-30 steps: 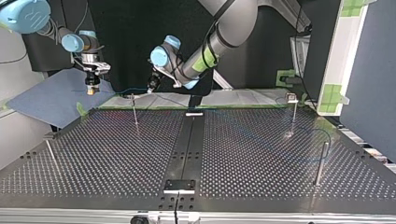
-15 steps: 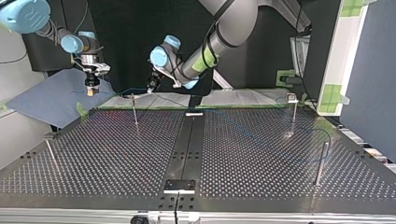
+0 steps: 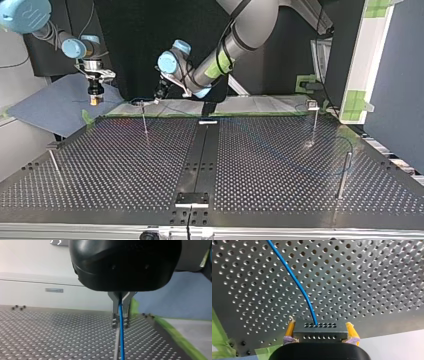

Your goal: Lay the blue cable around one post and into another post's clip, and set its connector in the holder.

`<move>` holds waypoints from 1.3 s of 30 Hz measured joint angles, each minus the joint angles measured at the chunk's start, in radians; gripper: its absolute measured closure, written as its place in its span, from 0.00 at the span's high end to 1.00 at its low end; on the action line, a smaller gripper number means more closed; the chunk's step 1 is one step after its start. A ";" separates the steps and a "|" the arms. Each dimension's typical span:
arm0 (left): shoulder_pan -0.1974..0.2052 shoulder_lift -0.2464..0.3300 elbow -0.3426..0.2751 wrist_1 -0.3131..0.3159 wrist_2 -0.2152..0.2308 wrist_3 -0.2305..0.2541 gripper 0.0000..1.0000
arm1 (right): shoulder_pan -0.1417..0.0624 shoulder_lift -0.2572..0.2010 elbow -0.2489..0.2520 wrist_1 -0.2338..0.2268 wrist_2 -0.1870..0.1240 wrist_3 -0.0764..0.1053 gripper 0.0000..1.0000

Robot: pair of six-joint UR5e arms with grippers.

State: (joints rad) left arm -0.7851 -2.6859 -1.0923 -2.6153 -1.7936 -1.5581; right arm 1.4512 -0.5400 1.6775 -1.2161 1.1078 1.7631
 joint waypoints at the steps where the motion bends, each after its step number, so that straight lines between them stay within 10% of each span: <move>1: 0.001 0.003 0.001 0.000 0.000 -0.002 0.00 | 0.000 -0.002 0.000 0.000 0.000 0.000 0.00; 39: 0.041 0.006 -0.073 0.028 0.064 -0.074 0.00 | 0.002 -0.007 -0.003 0.012 0.009 0.037 0.00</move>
State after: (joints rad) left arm -0.7440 -2.6797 -1.1652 -2.5871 -1.7295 -1.6321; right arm 1.4536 -0.5471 1.6744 -1.2046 1.1172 1.7998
